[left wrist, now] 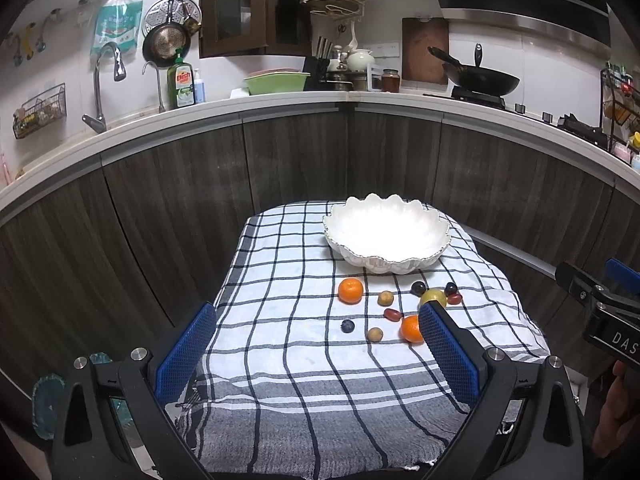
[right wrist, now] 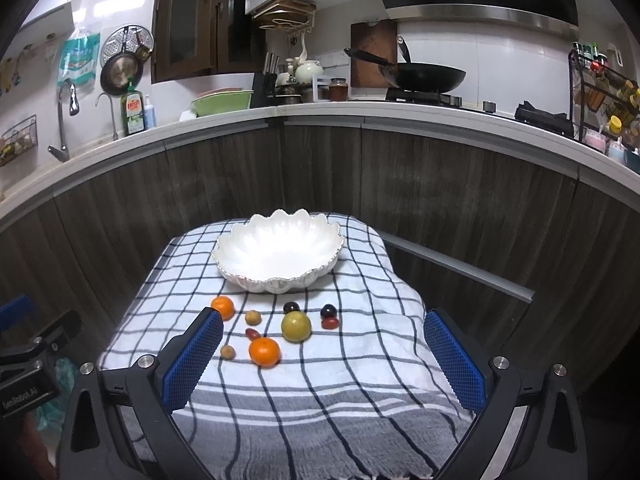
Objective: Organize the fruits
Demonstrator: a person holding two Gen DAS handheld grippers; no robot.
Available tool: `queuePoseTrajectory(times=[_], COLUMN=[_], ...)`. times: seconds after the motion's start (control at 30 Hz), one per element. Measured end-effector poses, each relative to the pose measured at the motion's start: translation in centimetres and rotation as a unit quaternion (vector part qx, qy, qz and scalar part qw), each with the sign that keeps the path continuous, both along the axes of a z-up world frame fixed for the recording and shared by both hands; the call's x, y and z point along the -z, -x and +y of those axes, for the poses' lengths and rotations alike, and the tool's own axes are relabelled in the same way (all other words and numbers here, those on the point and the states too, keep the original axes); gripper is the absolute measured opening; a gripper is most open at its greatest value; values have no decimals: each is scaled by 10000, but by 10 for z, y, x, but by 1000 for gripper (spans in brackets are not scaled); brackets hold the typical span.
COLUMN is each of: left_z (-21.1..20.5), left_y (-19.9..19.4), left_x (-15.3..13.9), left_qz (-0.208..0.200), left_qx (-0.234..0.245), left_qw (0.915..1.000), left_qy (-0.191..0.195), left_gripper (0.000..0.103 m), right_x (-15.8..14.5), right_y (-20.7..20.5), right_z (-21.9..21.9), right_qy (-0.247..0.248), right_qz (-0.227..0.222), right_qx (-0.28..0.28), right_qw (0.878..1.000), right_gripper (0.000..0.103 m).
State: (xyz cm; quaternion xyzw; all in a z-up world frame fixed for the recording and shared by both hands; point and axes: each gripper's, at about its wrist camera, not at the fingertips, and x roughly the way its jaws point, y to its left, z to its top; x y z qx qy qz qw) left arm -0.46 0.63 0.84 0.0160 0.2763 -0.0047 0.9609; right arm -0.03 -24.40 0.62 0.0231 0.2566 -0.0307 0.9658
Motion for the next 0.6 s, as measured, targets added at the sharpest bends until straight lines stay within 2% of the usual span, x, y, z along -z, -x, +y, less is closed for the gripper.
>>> queuePoseTrajectory(times=[0.2,0.37,0.6], left_z=[-2,-2,-6], left_y=[2,-4,-9], left_x=[-1,7,10], left_qz=[-53,139,121], left_qx=[-7,-44,45], left_qw=[10000,9999,9999], left_qy=[-63,-28,-54], left_gripper=[103,103,103], right_x=[0,3,9], right_y=[0,0,-4], right_z=[-4,0,-4], right_qy=[-62,6,-65], right_qz=[-7,3,67], right_qx=[42,1,13], right_qw=[10000,10000,10000], right_gripper=[102,102,102])
